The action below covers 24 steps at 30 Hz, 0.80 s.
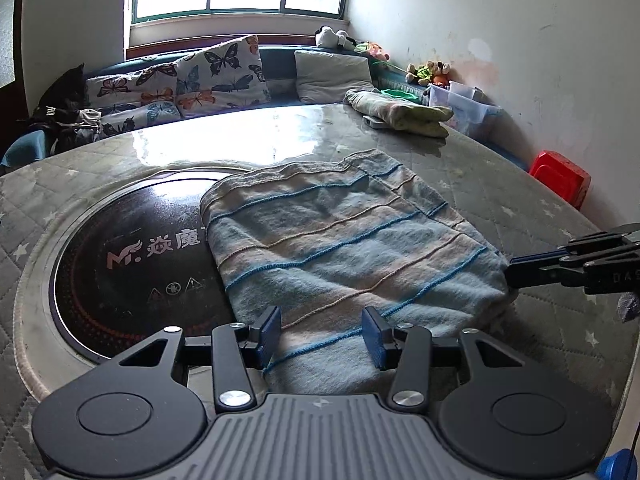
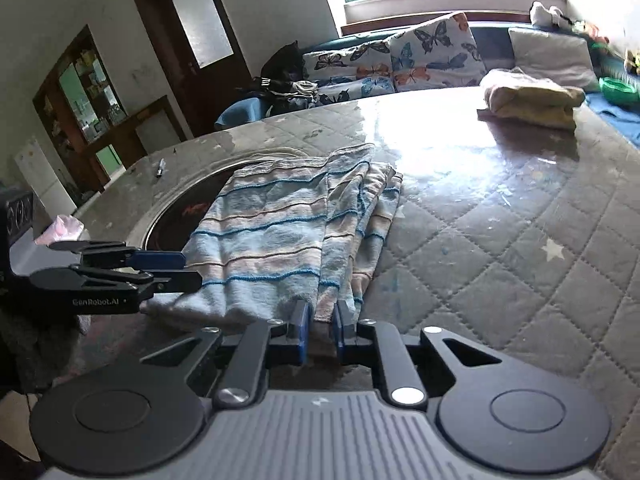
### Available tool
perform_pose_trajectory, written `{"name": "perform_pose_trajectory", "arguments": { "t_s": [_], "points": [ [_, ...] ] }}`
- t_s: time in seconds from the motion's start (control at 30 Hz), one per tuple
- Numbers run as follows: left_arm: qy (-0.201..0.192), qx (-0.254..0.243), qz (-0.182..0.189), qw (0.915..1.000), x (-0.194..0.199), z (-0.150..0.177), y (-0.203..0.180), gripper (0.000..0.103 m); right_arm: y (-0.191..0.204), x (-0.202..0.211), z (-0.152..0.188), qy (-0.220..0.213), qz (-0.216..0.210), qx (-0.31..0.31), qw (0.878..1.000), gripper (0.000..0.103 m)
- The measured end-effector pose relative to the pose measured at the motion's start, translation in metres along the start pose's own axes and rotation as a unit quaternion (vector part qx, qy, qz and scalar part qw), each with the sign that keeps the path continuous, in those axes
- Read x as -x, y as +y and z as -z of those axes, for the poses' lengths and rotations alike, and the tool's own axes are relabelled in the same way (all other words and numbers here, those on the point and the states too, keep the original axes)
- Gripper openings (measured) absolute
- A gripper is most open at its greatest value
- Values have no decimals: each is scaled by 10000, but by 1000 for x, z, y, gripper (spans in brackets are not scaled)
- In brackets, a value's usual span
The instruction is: Fold clothes
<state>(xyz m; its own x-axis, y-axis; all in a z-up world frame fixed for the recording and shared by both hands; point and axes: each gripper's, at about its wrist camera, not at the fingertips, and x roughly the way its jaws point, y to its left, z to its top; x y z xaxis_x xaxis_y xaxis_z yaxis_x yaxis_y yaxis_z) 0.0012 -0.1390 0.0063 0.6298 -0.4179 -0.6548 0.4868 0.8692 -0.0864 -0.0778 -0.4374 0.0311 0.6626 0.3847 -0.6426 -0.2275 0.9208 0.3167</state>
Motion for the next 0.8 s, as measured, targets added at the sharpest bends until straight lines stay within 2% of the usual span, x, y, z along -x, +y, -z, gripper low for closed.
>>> {"name": "perform_pose_trajectory", "arguments": {
  "t_s": [0.2,0.27,0.53,0.63,0.7,0.8],
  "points": [
    [26,-22,-110,9999,-2,1,6,47,-13,5,4,39,21,-306,9995,11],
    [28,-28,-112,9999,-2,1,6,47,-10,10,0,-96,47,-254,9996,11],
    [39,-19,-142,9999,-1,2,6,48,22,10,-24,-594,56,345,9976,14],
    [43,-28,-153,9999,0,3,5,48,32,8,-26,-751,215,655,9948,15],
    [45,-37,-160,9999,-1,3,5,48,33,0,-24,-635,127,662,9957,15],
    [50,-27,-161,9999,0,4,6,48,27,-12,-17,-415,261,654,9967,15]
  ]
}}
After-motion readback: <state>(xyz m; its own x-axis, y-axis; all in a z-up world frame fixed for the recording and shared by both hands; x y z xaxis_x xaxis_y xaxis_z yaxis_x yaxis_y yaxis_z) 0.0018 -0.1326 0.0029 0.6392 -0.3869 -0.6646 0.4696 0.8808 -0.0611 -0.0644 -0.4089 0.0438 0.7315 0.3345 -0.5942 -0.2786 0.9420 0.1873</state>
